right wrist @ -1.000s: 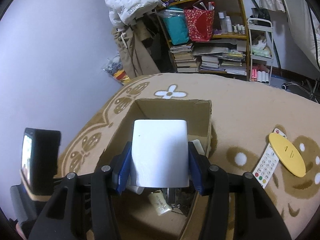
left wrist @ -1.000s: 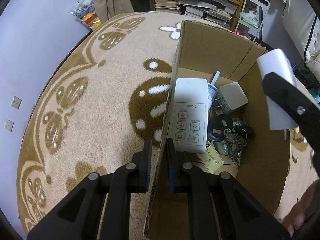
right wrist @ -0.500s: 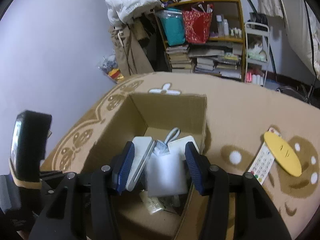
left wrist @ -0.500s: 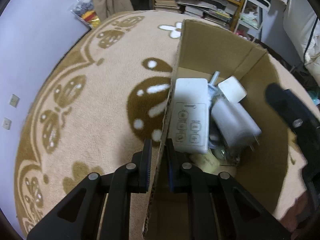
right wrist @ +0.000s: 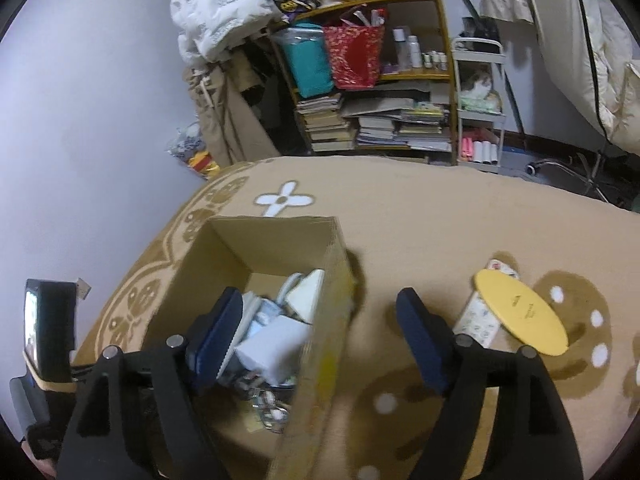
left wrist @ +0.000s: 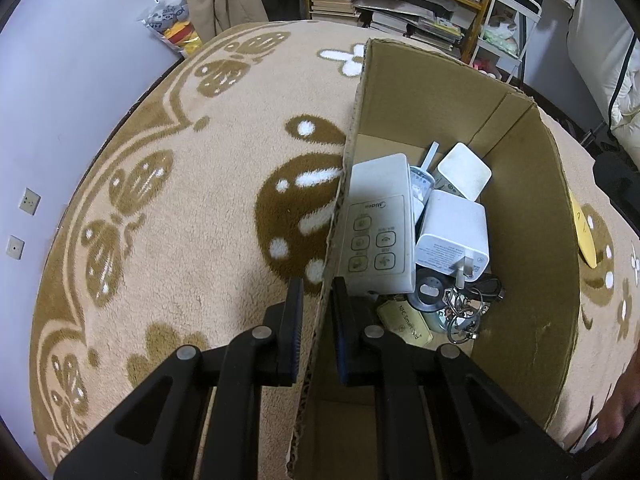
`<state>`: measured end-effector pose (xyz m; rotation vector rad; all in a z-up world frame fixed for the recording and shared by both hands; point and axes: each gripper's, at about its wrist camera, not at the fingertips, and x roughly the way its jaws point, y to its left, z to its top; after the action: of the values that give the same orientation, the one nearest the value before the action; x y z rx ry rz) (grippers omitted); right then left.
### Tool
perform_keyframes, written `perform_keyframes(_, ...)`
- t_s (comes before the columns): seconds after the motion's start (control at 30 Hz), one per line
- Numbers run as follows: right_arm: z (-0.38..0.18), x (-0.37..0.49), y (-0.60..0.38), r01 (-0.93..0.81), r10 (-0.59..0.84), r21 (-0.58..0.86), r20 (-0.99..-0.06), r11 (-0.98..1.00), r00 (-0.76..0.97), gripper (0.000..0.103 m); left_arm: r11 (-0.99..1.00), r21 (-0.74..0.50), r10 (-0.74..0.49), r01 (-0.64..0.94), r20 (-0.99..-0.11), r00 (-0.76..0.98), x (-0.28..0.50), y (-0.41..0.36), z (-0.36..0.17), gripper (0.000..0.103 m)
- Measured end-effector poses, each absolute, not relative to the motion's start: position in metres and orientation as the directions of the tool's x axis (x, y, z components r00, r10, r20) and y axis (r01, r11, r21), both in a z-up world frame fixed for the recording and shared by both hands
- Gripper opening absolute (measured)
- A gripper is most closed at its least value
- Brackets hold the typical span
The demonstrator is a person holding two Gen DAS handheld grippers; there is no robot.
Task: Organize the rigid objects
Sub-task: 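Return the right tool to the pile and grasp the yellow oval pad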
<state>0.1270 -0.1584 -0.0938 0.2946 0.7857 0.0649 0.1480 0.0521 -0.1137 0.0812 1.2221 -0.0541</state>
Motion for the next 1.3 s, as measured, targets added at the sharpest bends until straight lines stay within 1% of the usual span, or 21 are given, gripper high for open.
perform_keyframes(0.13,-0.098,0.13,-0.174,0.081,0.108,0.226,-0.713,0.971,0.693,0.092,0.996,0.034,0.002,0.086,-0.94,0.342,0.148,0.052,-0.114,0.013)
perform_keyframes(0.43,-0.119,0.144,-0.221,0.153,0.06,0.209,-0.755,0.966,0.653,0.092,0.996,0.032,0.001,0.086,-0.94,0.343,0.148,0.052,-0.113,0.013)
perform_keyframes(0.6,-0.141,0.155,-0.253,0.199,0.026,0.178,-0.803,0.964,0.595,0.092,0.995,0.042,0.008,0.09,-0.938,0.347,0.146,0.051,-0.112,0.013)
perform_keyframes(0.8,-0.172,0.157,-0.287,0.266,0.044,0.217,-0.844,0.939,0.535,0.092,0.994,0.049,0.013,0.093,-0.937,0.349,0.146,0.051,-0.111,0.013)
perform_keyframes(0.87,-0.18,0.158,-0.293,0.28,0.042,0.219,-0.85,0.935,0.525,0.092,0.994,0.054,0.017,0.095,-0.936,0.351,0.146,0.05,-0.111,0.013)
perform_keyframes(1.17,-0.203,0.167,-0.309,0.301,-0.021,0.142,-0.877,0.943,0.479,0.093,0.994,0.059,0.022,0.096,-0.937,0.35,0.148,0.05,-0.113,0.014)
perform_keyframes(1.27,-0.206,0.172,-0.313,0.294,-0.019,0.137,-0.881,0.946,0.472,0.093,0.994,0.059,0.022,0.097,-0.937,0.349,0.149,0.051,-0.114,0.014)
perform_keyframes(1.3,-0.207,0.173,-0.315,0.298,-0.019,0.14,-0.881,0.944,0.473,0.096,0.993,0.06,0.022,0.097,-0.937,0.349,0.149,0.051,-0.115,0.014)
